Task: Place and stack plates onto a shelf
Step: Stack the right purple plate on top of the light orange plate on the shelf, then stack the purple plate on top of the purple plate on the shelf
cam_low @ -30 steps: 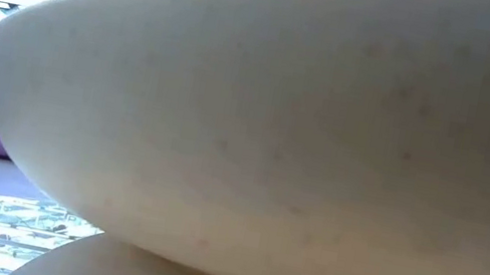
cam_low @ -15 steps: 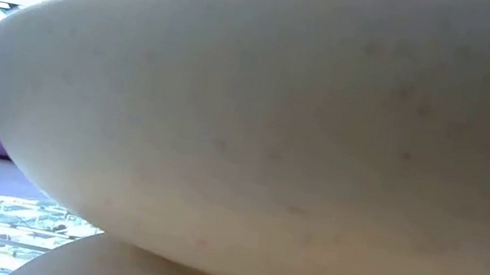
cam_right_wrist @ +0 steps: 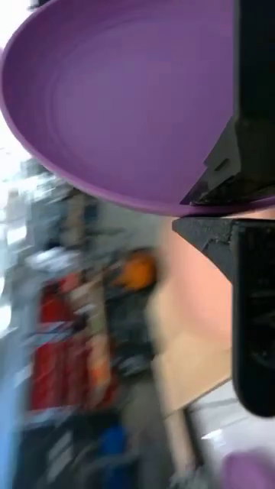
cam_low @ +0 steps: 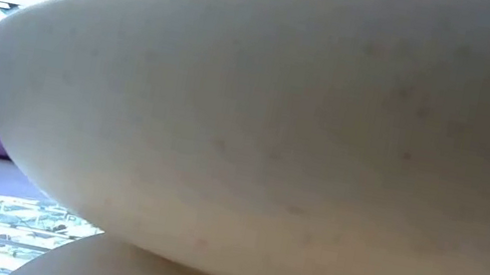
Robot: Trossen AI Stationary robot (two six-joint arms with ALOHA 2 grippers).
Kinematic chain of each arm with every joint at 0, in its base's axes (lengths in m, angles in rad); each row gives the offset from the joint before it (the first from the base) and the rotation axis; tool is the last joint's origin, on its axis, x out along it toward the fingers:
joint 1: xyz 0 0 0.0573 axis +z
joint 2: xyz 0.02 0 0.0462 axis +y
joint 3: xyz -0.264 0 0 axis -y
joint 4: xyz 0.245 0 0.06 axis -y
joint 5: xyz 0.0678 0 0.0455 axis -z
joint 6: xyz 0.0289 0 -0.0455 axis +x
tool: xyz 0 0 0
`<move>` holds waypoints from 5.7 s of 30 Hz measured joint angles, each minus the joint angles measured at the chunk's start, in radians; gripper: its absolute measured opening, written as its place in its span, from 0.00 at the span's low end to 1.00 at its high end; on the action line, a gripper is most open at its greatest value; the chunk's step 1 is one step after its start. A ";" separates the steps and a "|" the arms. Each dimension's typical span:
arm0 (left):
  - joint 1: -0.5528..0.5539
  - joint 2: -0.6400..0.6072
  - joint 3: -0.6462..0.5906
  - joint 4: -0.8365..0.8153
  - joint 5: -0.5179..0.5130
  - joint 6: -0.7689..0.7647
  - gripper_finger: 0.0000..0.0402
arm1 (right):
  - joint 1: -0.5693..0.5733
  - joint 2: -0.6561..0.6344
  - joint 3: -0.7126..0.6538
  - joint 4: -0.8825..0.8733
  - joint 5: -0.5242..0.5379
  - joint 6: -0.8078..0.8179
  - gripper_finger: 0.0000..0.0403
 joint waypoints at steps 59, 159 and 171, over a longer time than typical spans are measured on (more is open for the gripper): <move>0.000 0.000 0.000 0.016 0.000 0.024 0.32 | -0.028 0.638 0.561 -0.618 -0.228 -0.310 0.00; -0.361 0.368 0.368 -1.892 0.096 -1.096 0.32 | 0.388 0.002 -0.018 -0.133 -0.286 -0.152 0.35; -0.355 0.479 0.368 -1.899 0.106 -1.037 0.32 | 0.388 0.001 -0.018 -0.148 -0.286 -0.126 0.35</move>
